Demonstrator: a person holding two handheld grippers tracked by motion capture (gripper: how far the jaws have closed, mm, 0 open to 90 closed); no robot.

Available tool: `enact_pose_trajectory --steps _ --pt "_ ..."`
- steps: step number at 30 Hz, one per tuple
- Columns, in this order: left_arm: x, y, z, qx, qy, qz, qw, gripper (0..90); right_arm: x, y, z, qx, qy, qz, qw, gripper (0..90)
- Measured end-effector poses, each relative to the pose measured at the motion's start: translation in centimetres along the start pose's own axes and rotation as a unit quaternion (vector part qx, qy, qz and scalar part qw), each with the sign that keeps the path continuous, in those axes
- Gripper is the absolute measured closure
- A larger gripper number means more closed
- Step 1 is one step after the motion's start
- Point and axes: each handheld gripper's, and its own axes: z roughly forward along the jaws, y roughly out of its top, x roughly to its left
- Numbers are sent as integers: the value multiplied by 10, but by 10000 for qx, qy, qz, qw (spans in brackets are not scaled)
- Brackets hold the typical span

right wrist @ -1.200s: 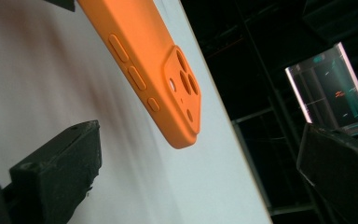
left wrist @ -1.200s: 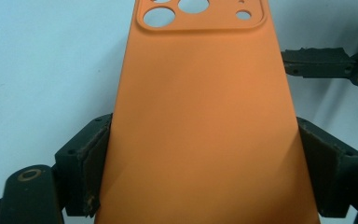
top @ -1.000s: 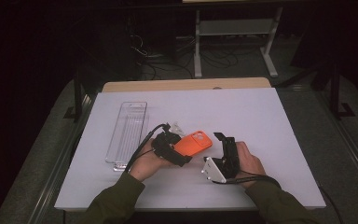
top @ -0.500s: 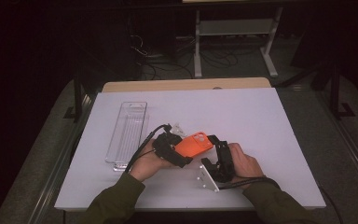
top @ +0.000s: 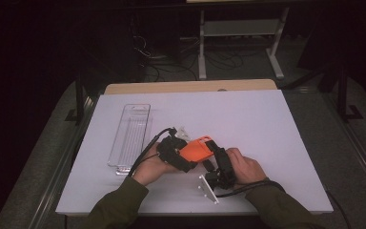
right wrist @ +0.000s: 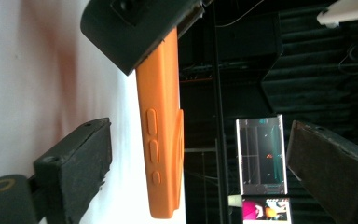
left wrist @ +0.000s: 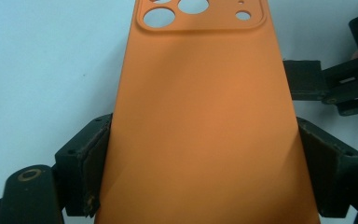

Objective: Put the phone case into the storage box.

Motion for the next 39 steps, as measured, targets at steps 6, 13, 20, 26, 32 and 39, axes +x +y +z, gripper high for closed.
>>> enact_pose_trajectory --steps 6,13,20,26,32,39 --pt "-2 0 0 -21 -14 -57 10000 158 0 5 2 -97 10 -111 9999 125" --pt "-1 0 -1 -2 -17 -25 10000 158 4 9 7 -142 -73 -284 9995 173" --pt "-2 0 0 4 -22 13 10000 158 2 9 5 -67 -28 -305 9995 329" --pt "-2 0 0 -7 -25 8 10000 158 5 10 5 -29 116 -347 9993 447" --pt "-2 0 -1 -47 -48 -32 10000 158 6 10 4 -50 214 -315 9993 579" --pt "-2 0 -2 -51 -55 -31 10000 158 8 11 4 -38 243 -346 9991 651"
